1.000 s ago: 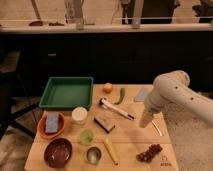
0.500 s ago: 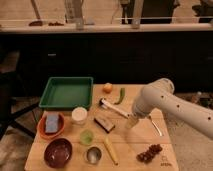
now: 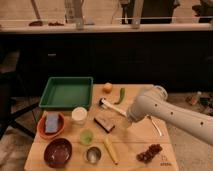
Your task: Wipe purple bowl with eraser
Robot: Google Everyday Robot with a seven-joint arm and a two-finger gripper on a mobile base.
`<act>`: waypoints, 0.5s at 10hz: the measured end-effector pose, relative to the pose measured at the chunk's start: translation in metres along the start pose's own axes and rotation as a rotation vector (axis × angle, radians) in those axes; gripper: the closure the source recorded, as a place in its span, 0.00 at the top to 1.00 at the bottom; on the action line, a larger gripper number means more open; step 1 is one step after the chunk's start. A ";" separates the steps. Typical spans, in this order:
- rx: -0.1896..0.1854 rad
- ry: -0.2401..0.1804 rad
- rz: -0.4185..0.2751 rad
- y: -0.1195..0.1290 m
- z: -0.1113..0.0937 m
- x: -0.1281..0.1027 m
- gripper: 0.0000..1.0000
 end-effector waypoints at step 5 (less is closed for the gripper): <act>-0.003 -0.001 0.010 0.003 0.002 0.000 0.80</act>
